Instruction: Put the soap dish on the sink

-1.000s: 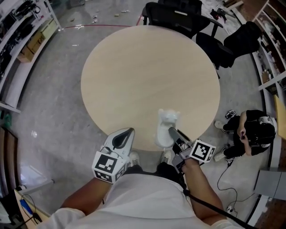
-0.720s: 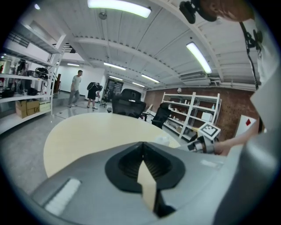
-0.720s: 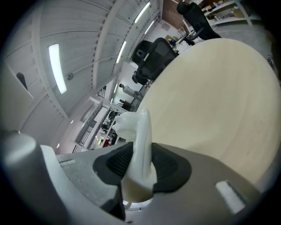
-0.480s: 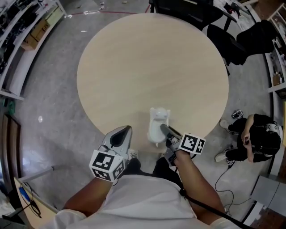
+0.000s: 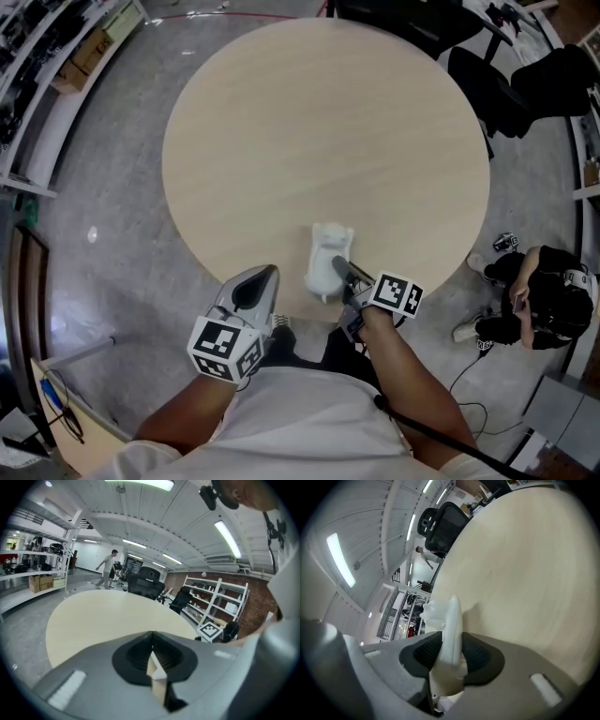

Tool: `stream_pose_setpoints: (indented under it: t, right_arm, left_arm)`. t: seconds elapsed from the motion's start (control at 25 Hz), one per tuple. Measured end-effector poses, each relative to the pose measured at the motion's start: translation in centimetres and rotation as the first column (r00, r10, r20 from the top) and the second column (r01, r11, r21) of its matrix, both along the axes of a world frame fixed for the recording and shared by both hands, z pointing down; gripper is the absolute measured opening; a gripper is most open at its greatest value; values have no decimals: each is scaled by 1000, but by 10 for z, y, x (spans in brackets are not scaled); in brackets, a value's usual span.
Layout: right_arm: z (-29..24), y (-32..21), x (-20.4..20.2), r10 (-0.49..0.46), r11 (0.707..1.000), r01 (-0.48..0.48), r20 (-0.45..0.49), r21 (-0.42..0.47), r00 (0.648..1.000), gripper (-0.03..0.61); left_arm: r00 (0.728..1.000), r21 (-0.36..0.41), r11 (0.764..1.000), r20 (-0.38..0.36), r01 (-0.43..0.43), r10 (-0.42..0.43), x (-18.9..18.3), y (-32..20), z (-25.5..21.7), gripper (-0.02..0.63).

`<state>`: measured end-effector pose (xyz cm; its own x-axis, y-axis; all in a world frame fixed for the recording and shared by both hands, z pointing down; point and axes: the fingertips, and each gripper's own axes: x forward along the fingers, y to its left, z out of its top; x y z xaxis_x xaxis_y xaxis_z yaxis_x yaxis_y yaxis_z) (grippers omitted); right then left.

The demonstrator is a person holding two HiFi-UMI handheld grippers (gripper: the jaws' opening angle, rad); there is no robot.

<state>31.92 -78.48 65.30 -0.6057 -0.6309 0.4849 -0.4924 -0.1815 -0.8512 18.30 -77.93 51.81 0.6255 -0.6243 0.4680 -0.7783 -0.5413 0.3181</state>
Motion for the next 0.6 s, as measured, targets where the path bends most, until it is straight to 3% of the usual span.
stream_pose_setpoints:
  t: [0.2,0.6]
  right_arm:
    - [5,-5,1,3,1000,-3,-21,-17,1000,144]
    - [13,-14,10,-90,996,89,-245,-16,965,164]
  left_arm:
    - [1000,0,1000,-3,13,-13,-3,-2,1,6]
    - [1000,11,1000,-16,7,-6,-3,-5,-1,6]
